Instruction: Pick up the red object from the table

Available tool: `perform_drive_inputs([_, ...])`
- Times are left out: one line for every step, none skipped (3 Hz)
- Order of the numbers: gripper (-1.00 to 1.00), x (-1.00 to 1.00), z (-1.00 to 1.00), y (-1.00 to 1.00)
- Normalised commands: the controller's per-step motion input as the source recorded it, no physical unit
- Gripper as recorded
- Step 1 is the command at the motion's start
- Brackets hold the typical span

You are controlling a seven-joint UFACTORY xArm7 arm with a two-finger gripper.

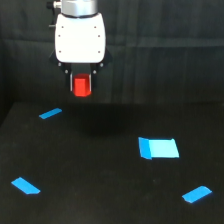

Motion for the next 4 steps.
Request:
perform_drive_inputs([-0.9,0.01,-0.01,0.02])
perform_drive_inputs([-0.93,-0.08,0.03,0.01])
perform_drive_inputs([-0.92,0.06,-0.01,-0.01])
perform_drive_inputs([-0.91,0.04,0.07,0.01])
